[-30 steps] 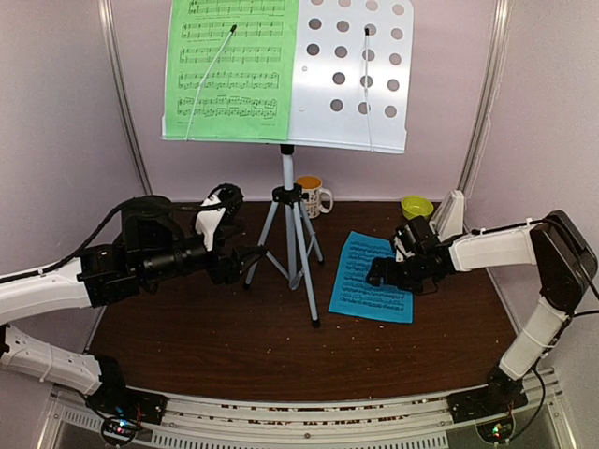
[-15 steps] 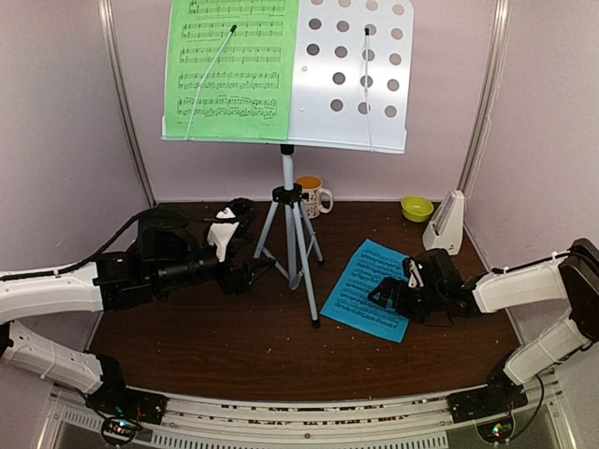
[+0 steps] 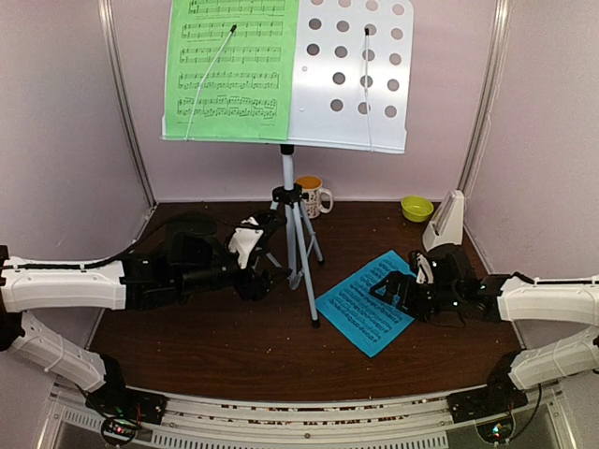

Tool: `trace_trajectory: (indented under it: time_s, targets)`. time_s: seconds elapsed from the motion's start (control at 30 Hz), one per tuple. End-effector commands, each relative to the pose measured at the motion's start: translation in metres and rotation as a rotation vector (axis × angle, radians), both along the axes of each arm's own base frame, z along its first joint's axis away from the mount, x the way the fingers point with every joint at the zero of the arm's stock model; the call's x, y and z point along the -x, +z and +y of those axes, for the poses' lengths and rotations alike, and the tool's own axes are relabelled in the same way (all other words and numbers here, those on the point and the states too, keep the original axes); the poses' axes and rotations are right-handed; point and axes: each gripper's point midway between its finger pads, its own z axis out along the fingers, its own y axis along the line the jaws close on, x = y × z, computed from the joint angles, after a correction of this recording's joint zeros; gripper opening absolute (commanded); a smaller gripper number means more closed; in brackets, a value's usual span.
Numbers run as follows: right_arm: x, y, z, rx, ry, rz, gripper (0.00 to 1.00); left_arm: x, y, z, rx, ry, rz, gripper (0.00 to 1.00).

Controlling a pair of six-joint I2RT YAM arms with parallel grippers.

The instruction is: Set up the instrument practice props

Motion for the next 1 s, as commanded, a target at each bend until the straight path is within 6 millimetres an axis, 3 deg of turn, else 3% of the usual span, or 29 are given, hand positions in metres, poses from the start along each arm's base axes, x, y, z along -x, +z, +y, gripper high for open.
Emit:
trace_trajectory:
  time_s: [0.0, 0.2, 0.47, 0.57, 0.77, 0.97]
  targets:
    - [0.004, -0.018, -0.029, 0.158, -0.009, 0.013, 1.00, 0.008, 0.007, -0.026, 0.021, -0.042, -0.033, 0.69]
    - [0.014, -0.044, -0.044, 0.174, -0.042, 0.087, 1.00, 0.027, -0.012, -0.055, -0.027, -0.118, -0.035, 0.69]
    - [0.035, -0.074, -0.033, 0.078, -0.030, 0.201, 0.99, 0.038, -0.029, -0.075, -0.034, -0.174, -0.021, 0.69]
    - [0.040, -0.074, -0.024, 0.053, -0.015, 0.198, 0.99, 0.043, -0.033, -0.077, -0.049, -0.188, -0.036, 0.69]
    - [0.045, -0.054, 0.007, 0.002, 0.040, 0.176, 0.98, 0.065, -0.044, -0.081, -0.087, -0.256, -0.126, 0.69]
    - [0.052, -0.032, 0.022, -0.072, 0.051, 0.153, 0.98, 0.090, -0.077, -0.088, -0.132, -0.346, -0.164, 0.70]
